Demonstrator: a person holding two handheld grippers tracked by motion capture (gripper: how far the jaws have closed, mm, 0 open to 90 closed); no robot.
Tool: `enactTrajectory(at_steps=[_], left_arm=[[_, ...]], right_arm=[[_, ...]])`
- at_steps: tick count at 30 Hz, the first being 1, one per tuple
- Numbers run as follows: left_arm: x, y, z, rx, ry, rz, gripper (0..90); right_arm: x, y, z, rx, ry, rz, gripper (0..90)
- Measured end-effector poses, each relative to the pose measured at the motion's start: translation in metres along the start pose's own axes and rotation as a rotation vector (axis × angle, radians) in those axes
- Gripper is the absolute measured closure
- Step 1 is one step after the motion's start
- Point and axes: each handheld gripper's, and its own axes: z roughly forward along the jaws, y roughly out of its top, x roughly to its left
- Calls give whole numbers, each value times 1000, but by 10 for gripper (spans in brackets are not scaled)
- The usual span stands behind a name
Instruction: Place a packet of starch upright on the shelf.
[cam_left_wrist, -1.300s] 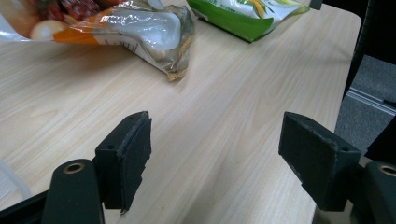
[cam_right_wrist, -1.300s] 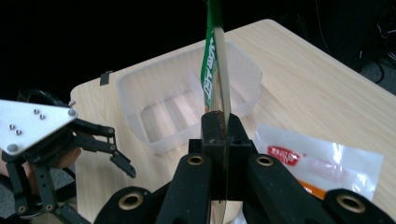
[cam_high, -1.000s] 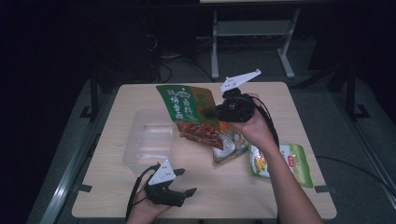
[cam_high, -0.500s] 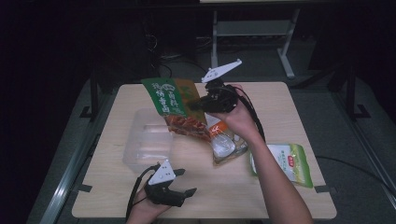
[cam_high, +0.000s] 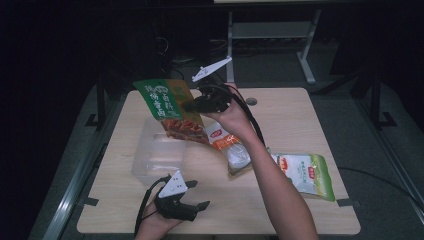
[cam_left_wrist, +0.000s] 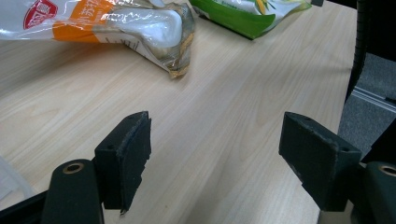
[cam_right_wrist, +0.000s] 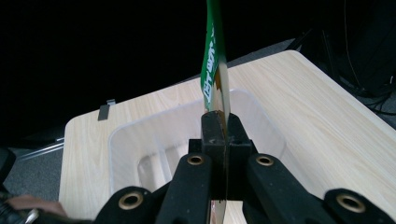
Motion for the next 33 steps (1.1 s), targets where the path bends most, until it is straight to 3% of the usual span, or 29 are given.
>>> enactTrajectory(at_steps=[6, 15, 33], left_arm=[[2, 1, -2, 2, 4, 20, 248], [2, 1, -3, 1, -2, 8, 248], [3, 0, -5, 1, 6, 5, 249]], right_arm=[[-2, 10, 15, 4, -1, 1, 900], [-5, 21, 38, -9, 5, -5, 900], [-25, 11, 94, -8, 27, 65, 900]])
